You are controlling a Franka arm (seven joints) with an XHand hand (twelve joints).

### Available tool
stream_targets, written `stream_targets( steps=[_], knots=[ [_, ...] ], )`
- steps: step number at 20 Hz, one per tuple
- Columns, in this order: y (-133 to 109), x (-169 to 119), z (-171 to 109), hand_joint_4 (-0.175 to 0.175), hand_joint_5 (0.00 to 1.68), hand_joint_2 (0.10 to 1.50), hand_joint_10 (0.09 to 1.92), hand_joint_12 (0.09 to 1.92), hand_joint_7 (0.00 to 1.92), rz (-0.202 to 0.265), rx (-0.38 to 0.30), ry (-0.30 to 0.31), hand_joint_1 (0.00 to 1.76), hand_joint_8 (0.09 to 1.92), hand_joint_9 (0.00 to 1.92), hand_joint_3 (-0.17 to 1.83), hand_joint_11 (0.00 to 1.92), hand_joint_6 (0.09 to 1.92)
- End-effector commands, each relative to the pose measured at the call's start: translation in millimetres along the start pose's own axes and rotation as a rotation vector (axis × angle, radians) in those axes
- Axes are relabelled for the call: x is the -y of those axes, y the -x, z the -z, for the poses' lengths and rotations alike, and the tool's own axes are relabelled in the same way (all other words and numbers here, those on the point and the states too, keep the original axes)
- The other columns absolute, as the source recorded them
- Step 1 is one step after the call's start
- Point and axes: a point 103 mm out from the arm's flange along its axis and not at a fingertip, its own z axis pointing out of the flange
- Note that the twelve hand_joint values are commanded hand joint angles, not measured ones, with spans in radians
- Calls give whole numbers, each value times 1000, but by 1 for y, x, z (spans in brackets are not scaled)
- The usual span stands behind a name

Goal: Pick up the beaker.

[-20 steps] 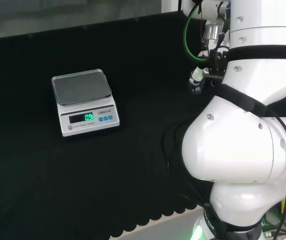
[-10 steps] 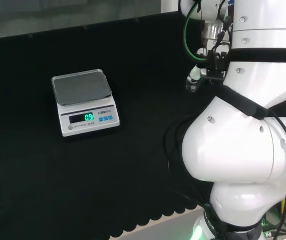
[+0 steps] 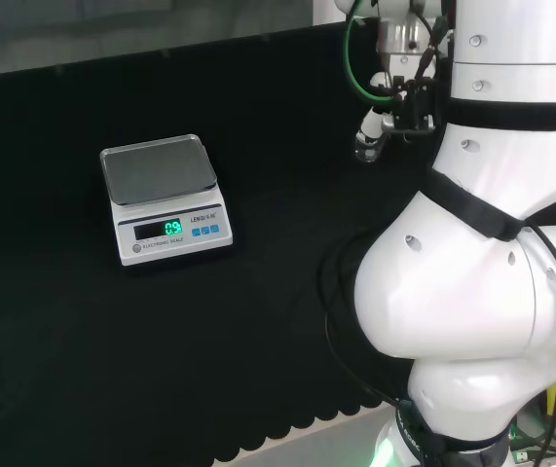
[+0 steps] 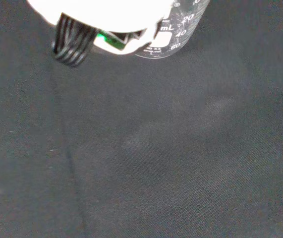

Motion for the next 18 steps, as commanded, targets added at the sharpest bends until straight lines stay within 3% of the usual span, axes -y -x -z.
stream_targets(
  steps=[1,9,18],
  knots=[
    [-46,44,40,-175,927,649,186,565,1054,46,160,-14,1146,776,1432,730,1588,729],
    [-108,94,72,-175,919,647,180,558,1051,140,246,-1,1144,774,1436,735,1592,734],
    [-147,117,79,-175,913,644,176,552,1049,159,280,-12,1138,774,1441,738,1595,740]
  ],
)
